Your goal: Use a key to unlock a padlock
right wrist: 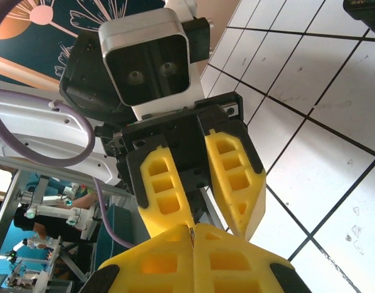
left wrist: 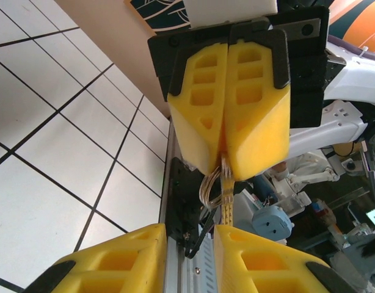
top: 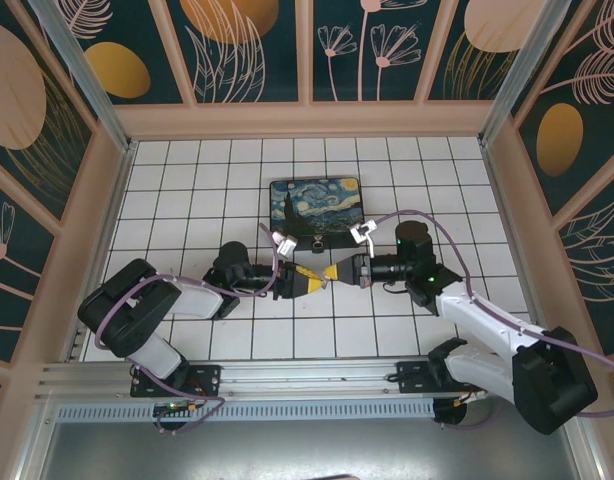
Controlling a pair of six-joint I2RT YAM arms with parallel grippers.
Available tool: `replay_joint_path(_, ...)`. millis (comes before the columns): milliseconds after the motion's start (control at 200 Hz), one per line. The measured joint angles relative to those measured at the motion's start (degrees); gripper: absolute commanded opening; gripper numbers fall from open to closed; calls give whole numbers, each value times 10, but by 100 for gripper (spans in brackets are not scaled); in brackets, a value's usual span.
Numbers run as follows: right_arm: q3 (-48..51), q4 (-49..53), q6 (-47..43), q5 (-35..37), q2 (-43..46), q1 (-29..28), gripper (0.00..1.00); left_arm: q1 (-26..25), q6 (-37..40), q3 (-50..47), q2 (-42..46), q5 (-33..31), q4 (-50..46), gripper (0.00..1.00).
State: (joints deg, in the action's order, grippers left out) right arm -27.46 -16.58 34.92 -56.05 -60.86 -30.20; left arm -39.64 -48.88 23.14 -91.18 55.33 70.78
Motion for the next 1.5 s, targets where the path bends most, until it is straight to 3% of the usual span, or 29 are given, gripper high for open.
replay_joint_path(761, 0, -19, 5, -2, -4, -2, 0, -1, -7, -1, -4, 12, 23, 22)
replay_joint_path(1231, 0, -33, 13, -2, -17, -3, 0, -1, -7, -4, -4, 13, 23, 32)
replay_joint_path(1501, 0, -49, 17, -6, -22, -3, 0, -1, -7, -7, -5, 13, 28, 18)
